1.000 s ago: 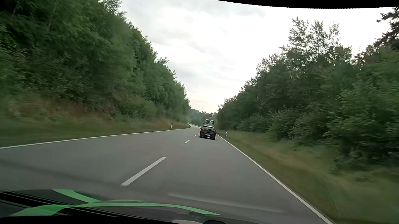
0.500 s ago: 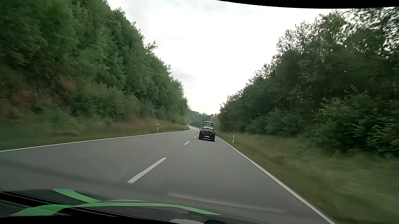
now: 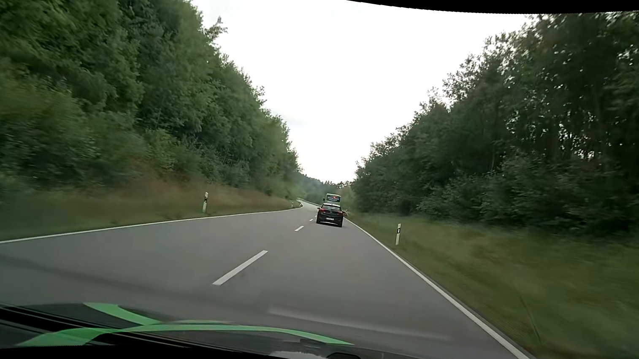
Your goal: Follow the waypoints while adhering to traffic rules and regulations
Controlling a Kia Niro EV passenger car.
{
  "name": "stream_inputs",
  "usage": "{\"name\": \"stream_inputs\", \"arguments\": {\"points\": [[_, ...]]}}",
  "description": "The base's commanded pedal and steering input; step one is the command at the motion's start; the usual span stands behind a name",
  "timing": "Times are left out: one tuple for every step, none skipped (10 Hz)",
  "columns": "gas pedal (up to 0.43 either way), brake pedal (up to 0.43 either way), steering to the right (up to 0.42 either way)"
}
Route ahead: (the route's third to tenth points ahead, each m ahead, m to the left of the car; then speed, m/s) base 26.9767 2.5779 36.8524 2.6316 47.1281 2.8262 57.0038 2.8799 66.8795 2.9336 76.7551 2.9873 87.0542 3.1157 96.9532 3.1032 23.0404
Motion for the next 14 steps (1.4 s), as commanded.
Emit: {"name": "stream_inputs", "arguments": {"points": [[0.260, 0.000, -0.003], [0.268, 0.000, -0.003], [0.268, 0.000, -0.003], [0.268, 0.000, -0.003], [0.268, 0.000, -0.003], [0.268, 0.000, -0.003], [0.260, 0.000, -0.002], [0.177, 0.000, -0.003], [0.118, 0.000, -0.003], [0.067, 0.000, -0.003], [0.047, 0.000, -0.003], [0.047, 0.000, -0.003], [0.047, 0.000, -0.003], [0.028, 0.000, -0.003]]}}
